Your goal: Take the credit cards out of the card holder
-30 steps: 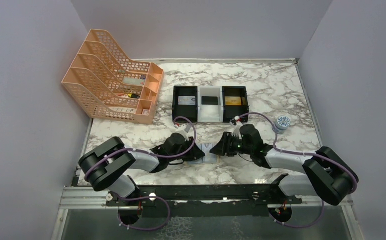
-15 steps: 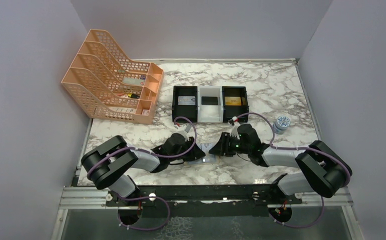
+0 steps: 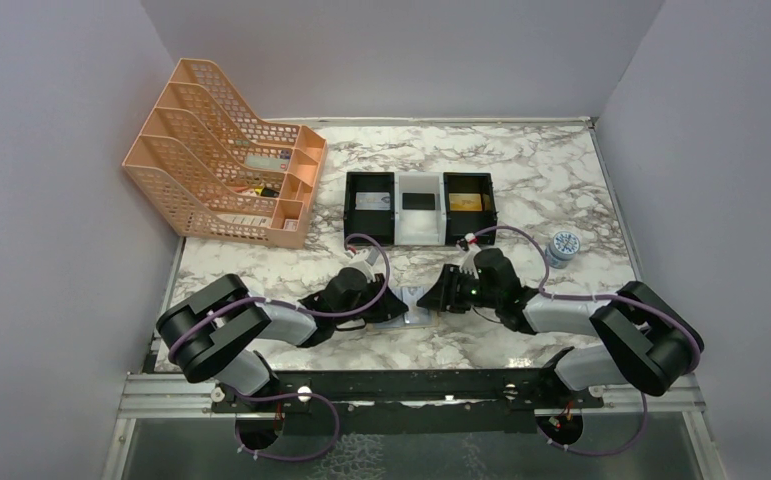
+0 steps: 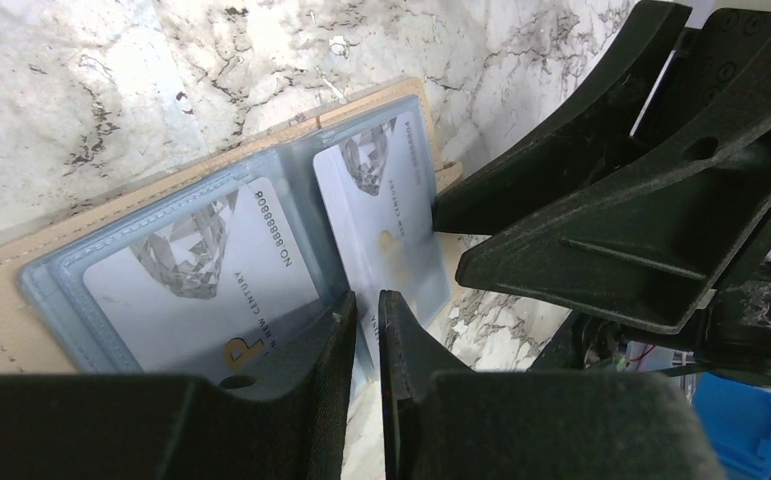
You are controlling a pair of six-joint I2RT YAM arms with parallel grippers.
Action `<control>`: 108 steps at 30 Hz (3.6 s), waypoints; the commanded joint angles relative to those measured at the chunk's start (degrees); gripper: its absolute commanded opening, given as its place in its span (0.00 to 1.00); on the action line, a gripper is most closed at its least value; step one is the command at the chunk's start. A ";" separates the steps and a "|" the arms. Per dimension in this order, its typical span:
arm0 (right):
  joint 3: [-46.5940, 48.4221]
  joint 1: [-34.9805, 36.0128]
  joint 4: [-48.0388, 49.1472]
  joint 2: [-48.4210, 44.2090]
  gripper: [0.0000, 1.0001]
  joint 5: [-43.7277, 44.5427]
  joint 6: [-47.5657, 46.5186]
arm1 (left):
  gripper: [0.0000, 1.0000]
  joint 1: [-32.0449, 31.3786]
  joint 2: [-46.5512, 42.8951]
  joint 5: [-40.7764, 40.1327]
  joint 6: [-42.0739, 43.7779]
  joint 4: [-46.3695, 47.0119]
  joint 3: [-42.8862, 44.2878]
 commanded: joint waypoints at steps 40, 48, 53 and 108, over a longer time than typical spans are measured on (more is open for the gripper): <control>-1.52 -0.28 1.58 -0.91 0.42 0.70 0.66 | 0.00 -0.14 1.40 -2.42 -3.16 5.12 -2.26; -1.04 -0.26 0.71 -0.75 0.42 1.22 0.27 | 0.00 -0.07 -1.06 -3.26 -4.27 4.87 -3.72; -0.39 -0.25 -0.96 -1.60 0.42 1.57 -0.64 | 0.00 -0.06 -2.83 -3.94 -4.46 4.26 -4.57; 4.28 -0.17 -2.07 3.06 0.43 -0.19 -3.76 | 0.00 -0.08 -6.94 -4.80 -7.28 5.15 -6.71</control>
